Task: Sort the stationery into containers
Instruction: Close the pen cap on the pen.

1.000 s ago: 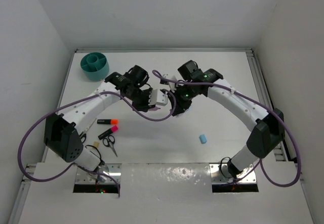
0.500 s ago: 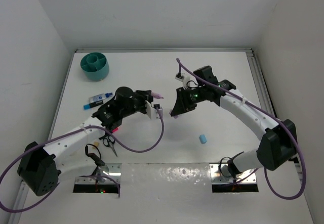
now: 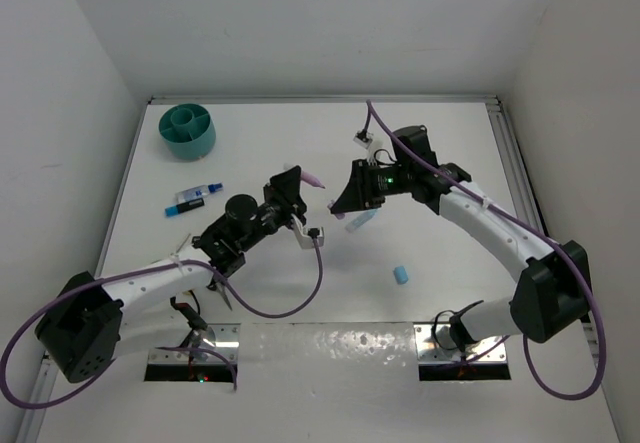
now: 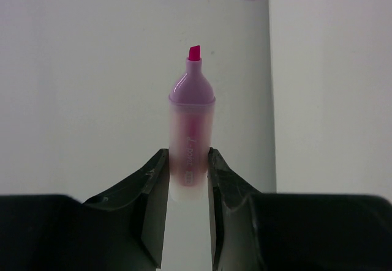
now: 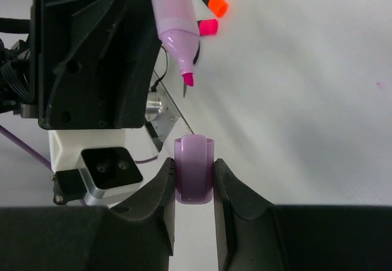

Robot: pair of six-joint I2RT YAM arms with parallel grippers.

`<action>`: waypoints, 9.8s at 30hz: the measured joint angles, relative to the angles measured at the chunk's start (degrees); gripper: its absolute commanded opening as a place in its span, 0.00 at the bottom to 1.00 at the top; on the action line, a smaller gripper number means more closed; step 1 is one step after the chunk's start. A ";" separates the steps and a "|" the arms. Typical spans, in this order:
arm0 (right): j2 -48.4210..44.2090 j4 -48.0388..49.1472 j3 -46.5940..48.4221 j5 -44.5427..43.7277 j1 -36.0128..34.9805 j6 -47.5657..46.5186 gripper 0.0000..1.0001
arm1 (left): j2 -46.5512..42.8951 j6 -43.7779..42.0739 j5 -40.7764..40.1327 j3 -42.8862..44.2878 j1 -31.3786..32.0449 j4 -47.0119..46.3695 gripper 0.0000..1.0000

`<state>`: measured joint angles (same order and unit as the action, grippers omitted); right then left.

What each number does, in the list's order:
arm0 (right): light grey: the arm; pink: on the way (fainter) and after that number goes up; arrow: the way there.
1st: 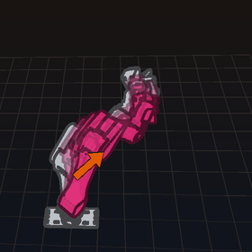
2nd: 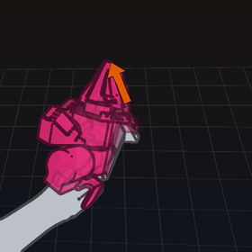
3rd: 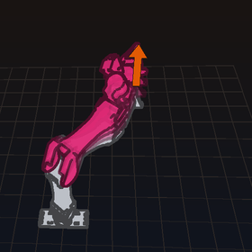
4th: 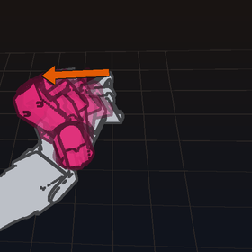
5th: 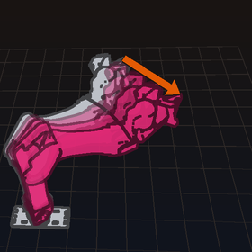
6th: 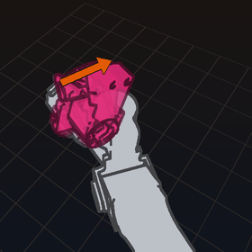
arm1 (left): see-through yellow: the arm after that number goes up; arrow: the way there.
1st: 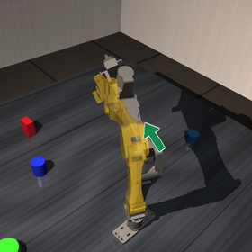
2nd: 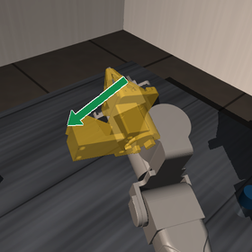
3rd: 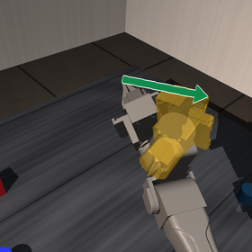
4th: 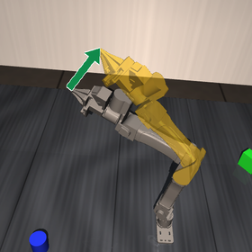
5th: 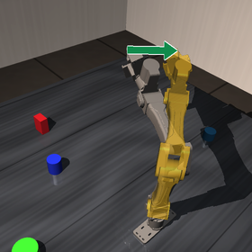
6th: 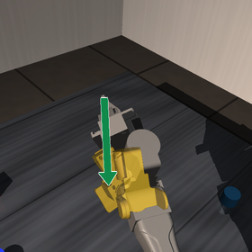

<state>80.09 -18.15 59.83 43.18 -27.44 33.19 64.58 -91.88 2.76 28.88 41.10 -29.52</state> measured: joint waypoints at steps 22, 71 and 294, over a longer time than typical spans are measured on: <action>0.00 1.49 2.89 1.01 0.31 -1.88 0.00 | -5.14 -8.33 4.33 -2.67 0.96 -1.20 0.00; 0.22 34.03 -8.57 10.29 2.32 25.07 0.00 | -1.62 -15.30 1.81 -7.80 3.30 -20.11 0.00; -20.06 18.08 -1.09 -3.02 -2.97 -25.33 0.00 | 8.74 95.65 56.08 31.15 -9.01 18.25 0.00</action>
<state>60.03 -0.08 58.74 40.16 -30.41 7.86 73.32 3.77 58.85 60.03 32.10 -11.27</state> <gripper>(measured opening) 0.271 0.240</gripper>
